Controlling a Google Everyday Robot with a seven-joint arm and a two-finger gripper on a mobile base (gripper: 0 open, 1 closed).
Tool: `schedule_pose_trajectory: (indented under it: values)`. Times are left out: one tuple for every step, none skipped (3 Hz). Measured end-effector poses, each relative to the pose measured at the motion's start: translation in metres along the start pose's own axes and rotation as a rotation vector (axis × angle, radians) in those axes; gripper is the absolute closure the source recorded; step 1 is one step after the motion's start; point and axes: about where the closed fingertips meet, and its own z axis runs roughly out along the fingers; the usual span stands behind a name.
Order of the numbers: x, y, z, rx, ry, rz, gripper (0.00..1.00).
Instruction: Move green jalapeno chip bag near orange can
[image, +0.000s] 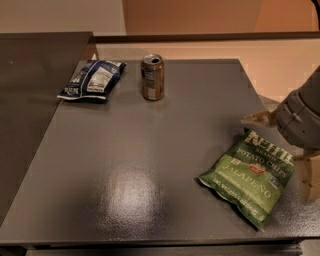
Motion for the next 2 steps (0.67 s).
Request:
schedule_pose_trajectory:
  values:
    - [-0.0022,0.0021,0.0169,-0.021,0.000,-0.092,0.00]
    - [-0.0025,0.0032,0.0234,-0.028,0.013,-0.144,0.19]
